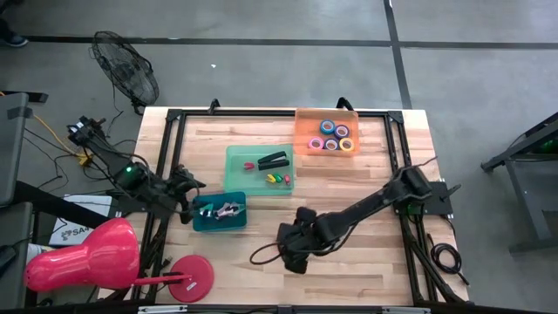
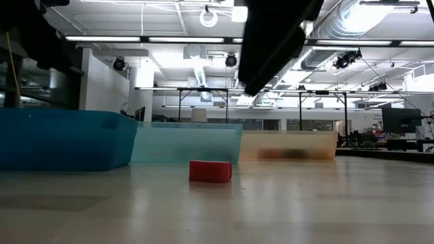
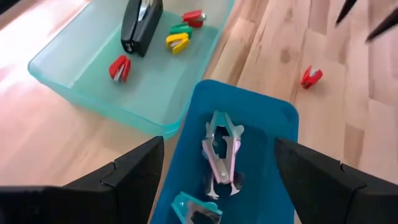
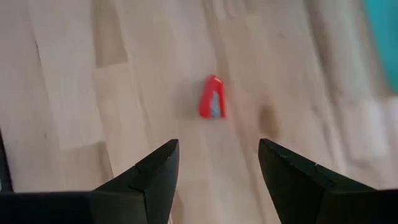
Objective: Pick and place Stapler, Stapler remover, tape
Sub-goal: Put the red small staple remover in the light green bin
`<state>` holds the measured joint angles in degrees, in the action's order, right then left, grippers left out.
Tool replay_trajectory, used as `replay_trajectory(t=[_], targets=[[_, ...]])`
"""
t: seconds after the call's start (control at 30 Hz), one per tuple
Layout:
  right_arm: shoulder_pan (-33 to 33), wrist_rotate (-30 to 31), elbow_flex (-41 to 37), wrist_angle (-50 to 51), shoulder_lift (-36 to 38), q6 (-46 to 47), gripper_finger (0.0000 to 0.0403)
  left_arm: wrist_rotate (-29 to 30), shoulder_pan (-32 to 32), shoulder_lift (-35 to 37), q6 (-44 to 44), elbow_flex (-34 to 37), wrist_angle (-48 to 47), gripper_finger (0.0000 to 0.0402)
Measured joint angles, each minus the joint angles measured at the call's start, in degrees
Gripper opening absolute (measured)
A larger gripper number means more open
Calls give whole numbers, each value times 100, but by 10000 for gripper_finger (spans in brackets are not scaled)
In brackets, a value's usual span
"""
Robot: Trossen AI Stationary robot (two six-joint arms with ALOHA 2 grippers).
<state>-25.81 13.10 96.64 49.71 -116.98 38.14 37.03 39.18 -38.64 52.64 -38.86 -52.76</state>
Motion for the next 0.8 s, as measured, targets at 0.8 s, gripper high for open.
replay_trajectory(t=[0.8], targets=[[302, -199, 0, -1159, -1199, 180, 207, 573, 360, 1535, 20, 714, -38, 295]])
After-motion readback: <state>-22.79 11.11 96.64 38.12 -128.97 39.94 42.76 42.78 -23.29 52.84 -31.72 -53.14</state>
